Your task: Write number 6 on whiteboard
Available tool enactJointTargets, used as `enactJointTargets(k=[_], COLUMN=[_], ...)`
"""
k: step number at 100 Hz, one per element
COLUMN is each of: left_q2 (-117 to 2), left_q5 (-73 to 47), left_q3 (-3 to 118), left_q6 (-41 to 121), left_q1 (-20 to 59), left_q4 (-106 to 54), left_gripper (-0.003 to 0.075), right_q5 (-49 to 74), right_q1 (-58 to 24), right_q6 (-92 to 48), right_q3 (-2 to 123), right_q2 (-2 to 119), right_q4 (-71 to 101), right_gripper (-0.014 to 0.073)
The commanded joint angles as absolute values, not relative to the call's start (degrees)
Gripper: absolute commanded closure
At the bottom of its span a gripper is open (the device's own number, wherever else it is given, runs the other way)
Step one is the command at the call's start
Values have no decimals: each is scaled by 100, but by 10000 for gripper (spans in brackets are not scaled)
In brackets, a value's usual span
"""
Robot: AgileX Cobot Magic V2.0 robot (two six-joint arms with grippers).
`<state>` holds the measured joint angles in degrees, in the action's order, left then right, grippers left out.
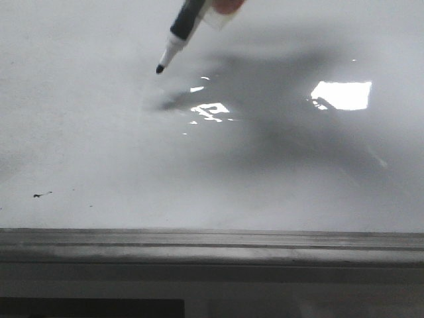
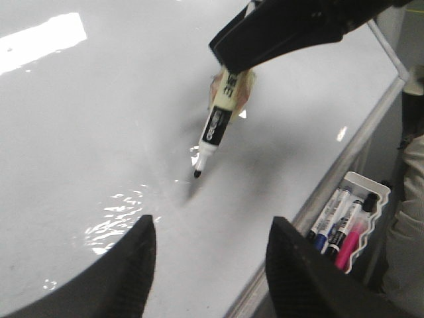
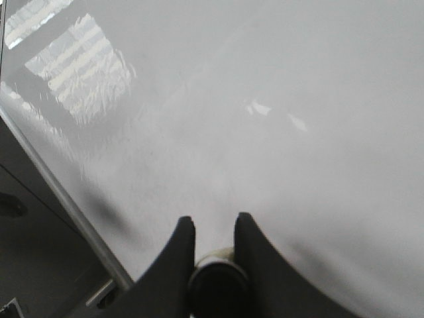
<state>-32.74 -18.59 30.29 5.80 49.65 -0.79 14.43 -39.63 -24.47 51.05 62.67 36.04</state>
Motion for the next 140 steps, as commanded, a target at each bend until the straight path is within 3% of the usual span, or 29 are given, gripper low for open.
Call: enactJointTargets(k=[1,30,67,81,102,124,140], left_q2=[-3293,-3304,-3304,-3304,-3304,-3312,-3780], left_q5=[-1499,-1499,-1499,-1499,-1499,-1499,-1441], left_q3=[3224,3224,3224,3224,3224,3224,3224], left_q6=[516,516,516,516,516,527,598], left_q1=[4749,4679,4679,4679,4679,4692,5148], left_q4=[-141,-209,-284,-284,-284,-297,-483], left_gripper=[377,377,377,377,377,377,377], right_q5=[1206,1173,1649,1315,1639,1938,2098], right_q1=[-3782,-3483,-3807,-3717,-4016,-4056,-4263], right_q6=[-2507,-2507,-2507,-2507,-2507,-2507,-2507], right_q3=[5526,5595,4822,5039,5467,5467,5467], right_q2=[6255,6646,6820,6572,7231,6666,6438], right_q4=[3552,3594,3817,3887,3838,3860,3860], right_gripper=[656,656,656,657,657,657,657])
